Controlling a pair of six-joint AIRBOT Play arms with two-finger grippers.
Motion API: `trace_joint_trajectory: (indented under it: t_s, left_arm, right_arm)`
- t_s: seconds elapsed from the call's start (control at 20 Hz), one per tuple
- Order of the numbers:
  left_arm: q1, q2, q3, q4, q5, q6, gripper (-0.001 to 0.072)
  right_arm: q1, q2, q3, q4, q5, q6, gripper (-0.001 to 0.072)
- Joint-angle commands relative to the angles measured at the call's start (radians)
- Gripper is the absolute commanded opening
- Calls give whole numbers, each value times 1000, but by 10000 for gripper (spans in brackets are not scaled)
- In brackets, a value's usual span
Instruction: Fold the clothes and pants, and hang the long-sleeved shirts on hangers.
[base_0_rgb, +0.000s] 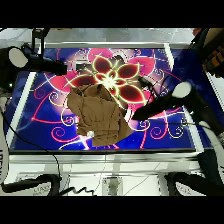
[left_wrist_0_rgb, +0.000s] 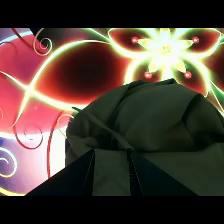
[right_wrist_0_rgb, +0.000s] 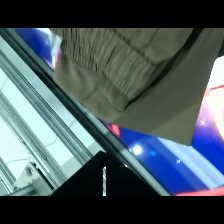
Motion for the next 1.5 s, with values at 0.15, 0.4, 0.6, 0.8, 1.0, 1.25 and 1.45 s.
trace_joint_trajectory:
  t_s: [0.15,0.4,0.6,0.8,1.0,1.25,1.45]
  left_arm:
    - [1,-8,0,6,0,1,230]
    - [10,-4,0,31,0,1,642]
    - [12,-4,0,31,0,1,663]
    - [12,-6,0,31,0,1,663]
    - [12,-6,0,31,0,1,662]
    - [12,-9,0,31,0,0,662]
    - [12,-9,0,31,0,0,661]
  right_arm:
    - [56,-2,-311,157,-385,167,465]
    - [56,-119,-313,320,-430,189,509]
    - [56,-207,-313,441,-412,135,532]
    - [56,-257,-280,471,-425,114,530]
    - [56,-301,-201,476,-414,124,518]
    - [65,-316,-190,481,-327,141,436]
    - [139,-316,-189,491,-367,140,339]
